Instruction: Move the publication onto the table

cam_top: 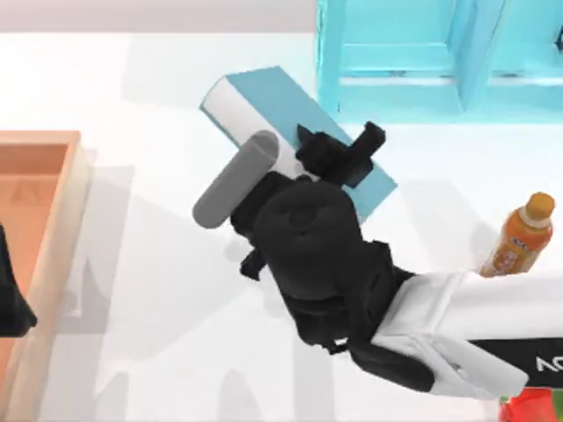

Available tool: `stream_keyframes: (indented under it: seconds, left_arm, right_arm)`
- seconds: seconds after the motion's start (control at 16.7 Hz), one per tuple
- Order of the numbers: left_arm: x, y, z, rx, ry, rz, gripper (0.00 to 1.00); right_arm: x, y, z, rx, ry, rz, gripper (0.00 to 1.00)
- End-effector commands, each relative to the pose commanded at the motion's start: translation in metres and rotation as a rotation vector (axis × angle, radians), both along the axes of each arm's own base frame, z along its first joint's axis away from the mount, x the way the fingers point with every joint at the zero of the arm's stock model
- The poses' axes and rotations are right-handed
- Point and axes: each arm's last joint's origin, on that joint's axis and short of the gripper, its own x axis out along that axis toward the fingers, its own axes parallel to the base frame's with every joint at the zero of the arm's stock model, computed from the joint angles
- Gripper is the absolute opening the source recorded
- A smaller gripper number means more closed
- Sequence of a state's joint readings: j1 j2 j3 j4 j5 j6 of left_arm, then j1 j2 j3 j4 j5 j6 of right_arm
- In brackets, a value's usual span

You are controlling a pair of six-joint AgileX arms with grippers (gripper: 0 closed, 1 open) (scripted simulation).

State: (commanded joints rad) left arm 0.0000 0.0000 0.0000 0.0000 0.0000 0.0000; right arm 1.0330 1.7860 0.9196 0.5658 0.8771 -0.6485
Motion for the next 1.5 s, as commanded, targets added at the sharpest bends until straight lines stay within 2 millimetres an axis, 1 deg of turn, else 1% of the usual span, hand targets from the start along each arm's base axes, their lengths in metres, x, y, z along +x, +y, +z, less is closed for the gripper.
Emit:
stream_keyframes:
  seconds: [0.12,0.24,0.36,0.48,0.78,1.14,1.32,1.5]
  left_arm:
    - [0.000,0.000,0.000,0.000,0.000,0.000,1.00]
    - [0.000,0.000,0.000,0.000,0.000,0.000,1.00]
    - [0.000,0.000,0.000,0.000,0.000,0.000,1.00]
    - [0.000,0.000,0.000,0.000,0.000,0.000,1.00]
    - [0.000,0.000,0.000,0.000,0.000,0.000,1.00]
    - [0.000,0.000,0.000,0.000,0.000,0.000,1.00]
    - [0.000,0.000,0.000,0.000,0.000,0.000,1.00]
    - [0.000,0.000,0.000,0.000,0.000,0.000,1.00]
  right_arm:
    - [-0.022,0.016,-0.020,-0.234,-0.004,0.075,0.00]
    - [-0.041,0.028,-0.034,-0.417,-0.015,0.138,0.00]
    - [-0.056,0.035,-0.044,-0.540,-0.030,0.184,0.00]
    - [-0.064,0.038,-0.049,-0.604,-0.039,0.209,0.00]
    - [-0.064,0.037,-0.051,-0.611,-0.036,0.211,0.00]
    - [-0.070,0.039,-0.049,-0.615,-0.041,0.213,0.00]
    - [-0.069,0.038,-0.055,-0.617,-0.036,0.211,0.00]
    - [-0.069,0.038,-0.070,-0.617,-0.036,0.212,0.00]
